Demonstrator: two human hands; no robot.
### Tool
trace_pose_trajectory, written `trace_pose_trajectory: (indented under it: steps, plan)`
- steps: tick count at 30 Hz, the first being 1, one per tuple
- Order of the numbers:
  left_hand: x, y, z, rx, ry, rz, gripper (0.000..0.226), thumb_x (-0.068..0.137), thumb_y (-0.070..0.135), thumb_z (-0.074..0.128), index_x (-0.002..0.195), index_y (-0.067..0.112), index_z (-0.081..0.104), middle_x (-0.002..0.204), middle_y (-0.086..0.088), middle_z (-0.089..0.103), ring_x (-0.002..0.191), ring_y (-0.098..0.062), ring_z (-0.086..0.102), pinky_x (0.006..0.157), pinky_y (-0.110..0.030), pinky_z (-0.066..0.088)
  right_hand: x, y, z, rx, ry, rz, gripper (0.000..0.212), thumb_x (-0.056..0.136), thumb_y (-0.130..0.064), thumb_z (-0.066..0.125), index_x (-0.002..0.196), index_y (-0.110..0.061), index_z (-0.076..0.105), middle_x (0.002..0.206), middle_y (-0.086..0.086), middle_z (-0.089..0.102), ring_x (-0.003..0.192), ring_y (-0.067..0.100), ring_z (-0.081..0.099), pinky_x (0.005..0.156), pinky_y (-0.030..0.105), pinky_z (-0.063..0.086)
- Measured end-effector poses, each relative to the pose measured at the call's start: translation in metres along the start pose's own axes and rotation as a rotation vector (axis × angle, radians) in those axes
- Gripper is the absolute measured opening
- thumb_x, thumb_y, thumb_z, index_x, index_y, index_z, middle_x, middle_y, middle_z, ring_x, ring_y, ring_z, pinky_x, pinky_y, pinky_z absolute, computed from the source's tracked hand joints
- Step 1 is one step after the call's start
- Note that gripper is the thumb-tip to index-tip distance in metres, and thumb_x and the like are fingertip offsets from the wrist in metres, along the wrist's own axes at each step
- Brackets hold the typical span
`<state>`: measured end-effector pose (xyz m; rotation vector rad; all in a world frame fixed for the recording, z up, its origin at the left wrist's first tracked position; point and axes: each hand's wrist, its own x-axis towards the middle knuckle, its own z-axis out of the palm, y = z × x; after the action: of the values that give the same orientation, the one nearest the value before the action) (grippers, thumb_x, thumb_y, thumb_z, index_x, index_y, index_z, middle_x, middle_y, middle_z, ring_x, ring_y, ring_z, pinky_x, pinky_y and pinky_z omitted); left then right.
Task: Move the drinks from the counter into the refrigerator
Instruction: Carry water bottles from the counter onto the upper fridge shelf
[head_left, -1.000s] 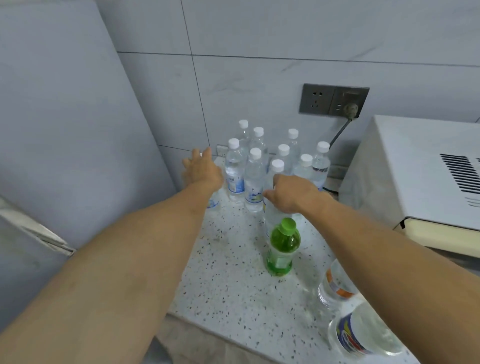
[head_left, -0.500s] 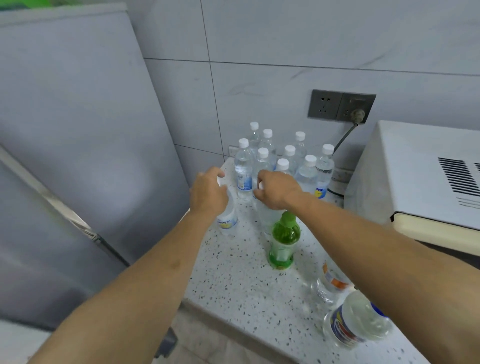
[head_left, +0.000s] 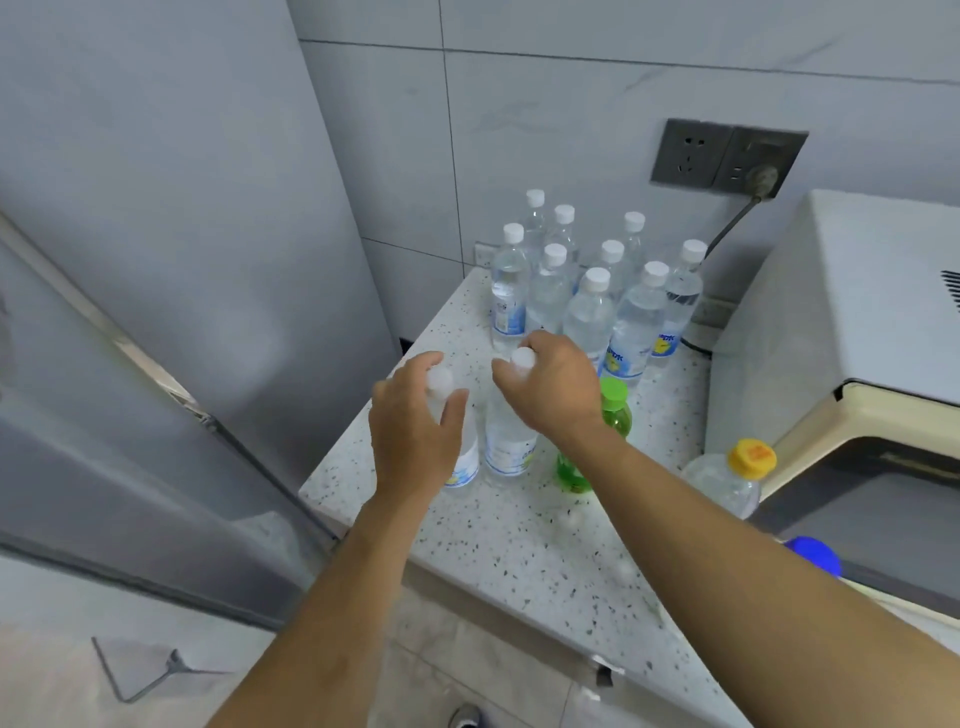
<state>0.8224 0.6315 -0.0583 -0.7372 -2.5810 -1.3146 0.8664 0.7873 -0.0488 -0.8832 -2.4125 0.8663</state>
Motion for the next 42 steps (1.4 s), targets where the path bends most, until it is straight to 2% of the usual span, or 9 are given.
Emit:
trace_pose_trajectory:
  steps: [4, 8, 12, 17, 23, 27, 32, 36, 42]
  plan:
    - [-0.023, -0.021, 0.017, -0.182, -0.122, -0.215, 0.064, 0.081, 0.040, 0.075, 0.134, 0.033, 0.041, 0.132, 0.015, 0.052, 0.111, -0.001, 0.047, 0.089, -0.029, 0.042, -0.023, 0.009, 0.019, 0.218, 0.016, 0.062, 0.039, 0.076, -0.047, 0.075, 0.087, -0.020, 0.050, 0.093, 0.002, 0.055, 0.090, 0.020, 0.053, 0.071, 0.028, 0.040]
    - [-0.031, -0.049, 0.026, -0.273, -0.252, -0.346, 0.076, 0.075, 0.038, 0.082, 0.136, 0.035, 0.036, 0.125, 0.019, 0.055, 0.109, -0.006, 0.056, 0.085, -0.030, 0.050, -0.049, 0.009, 0.033, 0.462, -0.038, 0.232, 0.062, 0.061, -0.067, 0.073, 0.109, -0.034, 0.053, 0.102, -0.017, 0.061, 0.092, -0.002, 0.059, 0.068, 0.010, 0.041]
    - [-0.036, -0.069, 0.033, -0.411, -0.283, -0.428, 0.063, 0.069, 0.043, 0.086, 0.122, 0.038, 0.050, 0.109, 0.017, 0.066, 0.096, 0.000, 0.065, 0.071, -0.016, 0.053, -0.073, 0.030, 0.050, 0.611, -0.108, 0.272, 0.066, 0.066, -0.046, 0.087, 0.118, -0.037, 0.047, 0.108, -0.020, 0.060, 0.096, -0.014, 0.058, 0.070, 0.005, 0.047]
    - [-0.055, -0.074, 0.037, -0.556, -0.184, -0.451, 0.063, 0.075, 0.030, 0.083, 0.113, 0.063, 0.045, 0.113, 0.033, 0.061, 0.104, 0.013, 0.060, 0.078, -0.009, 0.048, -0.080, 0.055, 0.059, 0.510, -0.159, 0.252, 0.063, 0.075, -0.031, 0.084, 0.125, -0.034, 0.046, 0.108, -0.024, 0.057, 0.098, -0.012, 0.055, 0.074, 0.009, 0.043]
    - [-0.089, -0.074, 0.012, -0.538, -0.165, -0.493, 0.044, 0.080, 0.024, 0.078, 0.117, 0.033, 0.055, 0.104, 0.013, 0.068, 0.088, 0.007, 0.066, 0.062, -0.006, 0.050, -0.107, 0.057, 0.057, 0.596, -0.078, 0.251, 0.058, 0.080, -0.019, 0.081, 0.120, -0.037, 0.043, 0.107, -0.023, 0.057, 0.096, -0.006, 0.058, 0.076, 0.006, 0.046]
    - [-0.116, -0.074, -0.015, -0.625, -0.265, -0.541, 0.028, 0.088, 0.027, 0.074, 0.112, 0.031, 0.061, 0.103, 0.010, 0.073, 0.094, -0.005, 0.071, 0.071, -0.021, 0.057, -0.148, 0.060, 0.043, 0.783, -0.068, 0.266, 0.042, 0.085, -0.017, 0.078, 0.119, -0.023, 0.055, 0.106, -0.012, 0.067, 0.089, -0.009, 0.064, 0.075, 0.011, 0.052]
    - [-0.178, -0.062, -0.046, -0.928, -0.281, -0.773, 0.051, 0.081, 0.041, 0.064, 0.124, 0.014, 0.060, 0.116, -0.012, 0.071, 0.094, -0.026, 0.072, 0.070, -0.042, 0.060, -0.207, 0.084, 0.018, 1.042, -0.266, 0.403, 0.047, 0.083, -0.042, 0.071, 0.120, -0.014, 0.063, 0.109, 0.013, 0.073, 0.101, 0.031, 0.071, 0.088, 0.047, 0.057]
    - [-0.245, -0.051, -0.069, -1.091, -0.323, -1.037, 0.053, 0.081, 0.050, 0.061, 0.111, 0.008, 0.073, 0.104, -0.021, 0.073, 0.084, -0.035, 0.073, 0.066, -0.043, 0.060, -0.256, 0.098, 0.011, 1.249, -0.523, 0.622, 0.064, 0.073, -0.053, 0.074, 0.120, -0.011, 0.062, 0.094, 0.013, 0.074, 0.079, 0.025, 0.073, 0.068, 0.038, 0.059]
    - [-0.325, -0.055, -0.109, -1.052, -0.335, -1.083, 0.045, 0.077, 0.050, 0.059, 0.093, 0.014, 0.081, 0.097, -0.016, 0.074, 0.076, -0.029, 0.072, 0.066, -0.040, 0.060, -0.322, 0.087, 0.030, 1.146, -0.689, 0.674, 0.073, 0.062, -0.051, 0.084, 0.120, -0.012, 0.063, 0.094, 0.013, 0.077, 0.079, 0.026, 0.075, 0.066, 0.035, 0.059]
